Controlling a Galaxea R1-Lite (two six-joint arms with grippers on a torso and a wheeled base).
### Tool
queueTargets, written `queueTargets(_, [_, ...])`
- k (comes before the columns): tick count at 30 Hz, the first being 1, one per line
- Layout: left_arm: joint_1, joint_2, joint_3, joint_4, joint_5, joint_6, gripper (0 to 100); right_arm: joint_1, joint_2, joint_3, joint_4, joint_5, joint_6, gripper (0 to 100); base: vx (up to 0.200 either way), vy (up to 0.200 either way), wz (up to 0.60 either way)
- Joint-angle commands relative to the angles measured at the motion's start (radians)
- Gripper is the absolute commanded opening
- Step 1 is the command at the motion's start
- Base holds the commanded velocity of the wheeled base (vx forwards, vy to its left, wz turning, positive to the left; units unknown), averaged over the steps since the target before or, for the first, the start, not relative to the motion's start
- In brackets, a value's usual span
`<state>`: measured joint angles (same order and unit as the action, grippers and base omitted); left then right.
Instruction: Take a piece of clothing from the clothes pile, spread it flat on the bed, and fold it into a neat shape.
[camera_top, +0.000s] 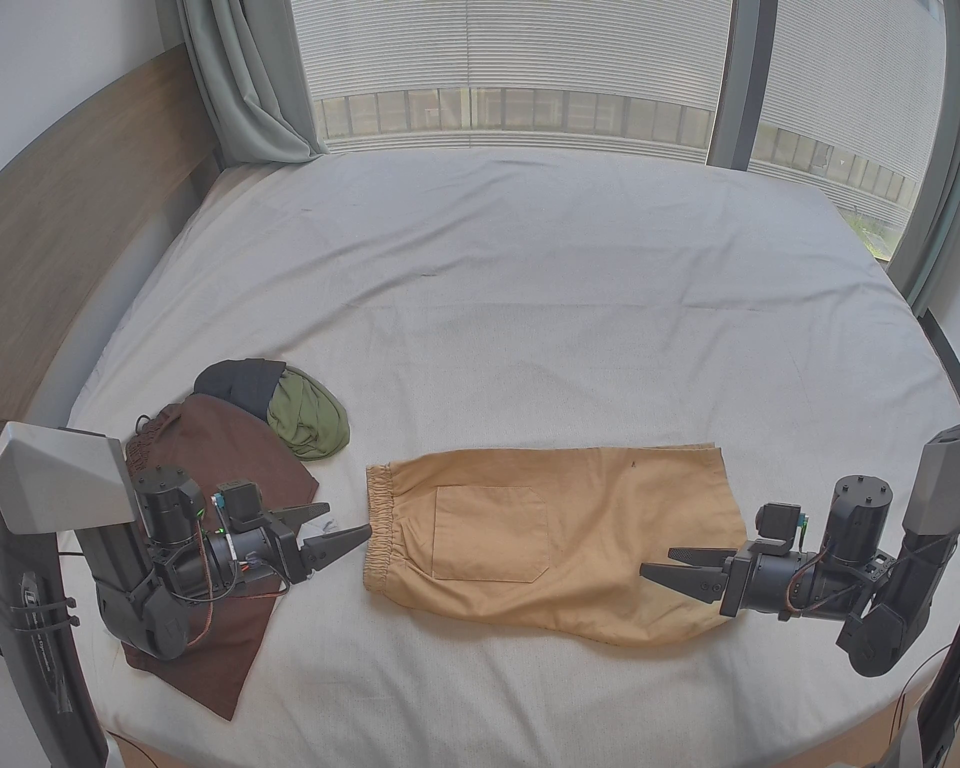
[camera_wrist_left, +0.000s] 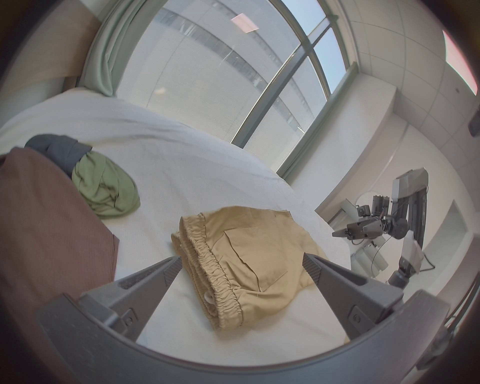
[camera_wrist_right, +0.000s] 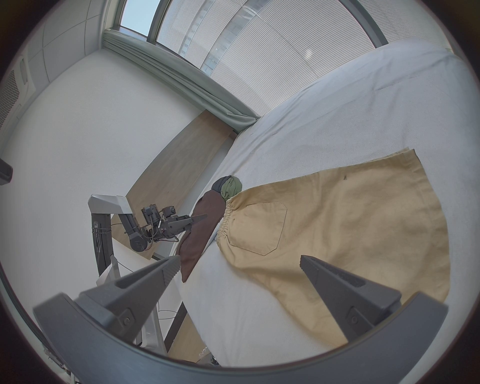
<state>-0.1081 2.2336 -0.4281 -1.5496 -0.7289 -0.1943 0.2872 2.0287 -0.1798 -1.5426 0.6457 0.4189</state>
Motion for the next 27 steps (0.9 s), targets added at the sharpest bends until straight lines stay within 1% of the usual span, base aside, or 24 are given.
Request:
queueTargets(1, [-0.01,0.015,0.008,0.0,0.003,-0.033,100,0.004,0.007,0.002,-0.001,0.0,0.0,100,0.0,0.0,0.0])
queueTargets(9, [-0.018,0.084,0.008,0.005,0.042,-0.111,100,0.003,0.01,0.002,-0.001,0.0,-0.002,100,0.0,0.0,0.0])
queueTargets(12, [-0.036,0.113,0.002,0.003,0.054,-0.14,100,0.003,0.011,0.002,-0.001,0.0,-0.002,100,0.0,0.0,0.0])
queueTargets(19, [-0.064,0.164,-0.014,0.003,0.095,-0.16,100,0.003,0.019,0.002,-0.001,0.0,-0.002,100,0.0,0.0,0.0])
queueTargets(22, [-0.067,0.17,-0.02,0.003,0.098,-0.174,100,0.001,0.025,0.0,-0.001,0.0,-0.003,100,0.0,0.0,0.0])
queueTargets(27, [-0.081,0.185,-0.034,0.003,0.102,-0.24,100,0.001,0.03,0.0,-0.001,0.002,-0.005,100,0.0,0.0,0.0])
